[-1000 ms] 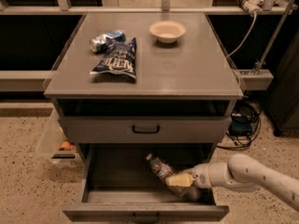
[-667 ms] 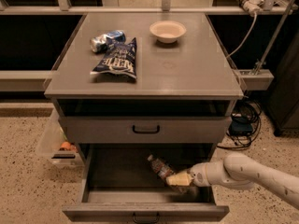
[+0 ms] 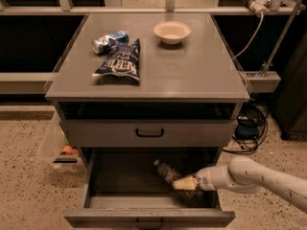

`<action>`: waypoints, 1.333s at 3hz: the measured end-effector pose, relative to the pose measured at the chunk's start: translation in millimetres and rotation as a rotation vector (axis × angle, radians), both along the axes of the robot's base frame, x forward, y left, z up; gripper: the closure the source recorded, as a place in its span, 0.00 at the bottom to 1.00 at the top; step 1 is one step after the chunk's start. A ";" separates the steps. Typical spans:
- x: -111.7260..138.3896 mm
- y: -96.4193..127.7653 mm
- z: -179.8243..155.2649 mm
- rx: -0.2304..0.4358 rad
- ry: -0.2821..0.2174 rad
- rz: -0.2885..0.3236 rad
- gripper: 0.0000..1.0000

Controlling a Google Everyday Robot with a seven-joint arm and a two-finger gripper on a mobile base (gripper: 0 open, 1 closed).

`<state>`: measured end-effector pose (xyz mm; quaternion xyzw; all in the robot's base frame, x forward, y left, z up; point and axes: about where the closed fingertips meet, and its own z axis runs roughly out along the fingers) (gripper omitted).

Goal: Place water bottle into middle drawer

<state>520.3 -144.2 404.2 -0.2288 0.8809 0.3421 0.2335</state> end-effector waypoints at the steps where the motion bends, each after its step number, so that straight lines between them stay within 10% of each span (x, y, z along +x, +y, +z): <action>1: 0.0 0.0 0.0 0.000 0.000 0.000 0.57; 4: 0.0 0.2 -0.1 0.000 0.000 0.000 0.00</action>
Offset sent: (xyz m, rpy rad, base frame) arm 0.0000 0.0000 0.0000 0.0000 0.0000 0.0000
